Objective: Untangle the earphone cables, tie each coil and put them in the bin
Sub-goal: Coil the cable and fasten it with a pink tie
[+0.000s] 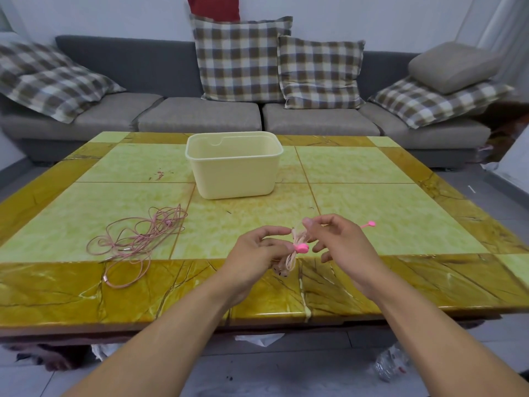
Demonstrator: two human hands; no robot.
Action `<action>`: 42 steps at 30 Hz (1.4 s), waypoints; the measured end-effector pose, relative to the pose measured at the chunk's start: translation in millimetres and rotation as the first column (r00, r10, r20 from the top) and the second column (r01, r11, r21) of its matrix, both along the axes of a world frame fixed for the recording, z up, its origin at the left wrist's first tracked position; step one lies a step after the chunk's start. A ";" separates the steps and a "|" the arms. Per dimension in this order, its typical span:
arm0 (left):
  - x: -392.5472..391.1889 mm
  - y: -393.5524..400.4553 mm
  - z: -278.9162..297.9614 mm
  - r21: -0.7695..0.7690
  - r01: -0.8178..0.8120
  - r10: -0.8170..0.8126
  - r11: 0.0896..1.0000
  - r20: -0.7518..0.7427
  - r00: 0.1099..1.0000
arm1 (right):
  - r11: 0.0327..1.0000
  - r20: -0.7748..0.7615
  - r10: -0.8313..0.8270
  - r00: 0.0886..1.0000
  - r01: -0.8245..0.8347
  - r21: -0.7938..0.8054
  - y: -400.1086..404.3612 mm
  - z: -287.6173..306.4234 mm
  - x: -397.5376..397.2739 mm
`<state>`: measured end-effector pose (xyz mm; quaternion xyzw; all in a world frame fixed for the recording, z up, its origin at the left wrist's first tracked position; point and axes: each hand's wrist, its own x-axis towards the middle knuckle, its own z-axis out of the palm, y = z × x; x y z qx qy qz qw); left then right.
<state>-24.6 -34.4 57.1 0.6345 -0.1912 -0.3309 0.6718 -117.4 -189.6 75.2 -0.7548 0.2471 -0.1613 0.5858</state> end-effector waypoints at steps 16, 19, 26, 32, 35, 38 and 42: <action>9.5 14.2 -2.8 0.059 0.078 -0.084 0.995 0.118 0.989 | 0.931 0.095 0.104 0.990 -0.131 0.342 -2.2 1.1 3.6; 12.3 17.5 -2.8 0.033 0.076 -0.077 0.997 0.054 0.996 | 0.917 0.050 0.193 0.980 -0.198 0.347 -0.9 0.0 5.6; 20.5 21.7 -11.1 -0.004 -0.047 0.047 0.999 -0.029 0.998 | 0.881 0.049 0.116 0.992 -0.126 0.455 5.5 -2.2 17.2; 26.7 22.9 -9.2 -0.017 -0.219 0.219 0.976 0.157 0.963 | 0.857 0.096 -0.003 0.995 -0.047 0.513 20.1 -4.1 33.4; 36.0 15.7 -7.5 0.003 -0.458 0.451 0.889 0.168 0.877 | 0.886 0.139 -0.126 0.982 0.048 0.460 22.6 -7.7 38.1; 49.4 6.4 -3.6 -0.044 -0.599 0.597 0.800 0.168 0.785 | 0.867 0.156 -0.210 0.965 0.110 0.486 22.4 -10.2 42.6; 78.5 -24.3 26.3 -0.010 -0.586 0.586 0.810 0.049 0.809 | 0.777 0.164 -0.202 0.965 0.056 0.628 21.6 -13.7 50.8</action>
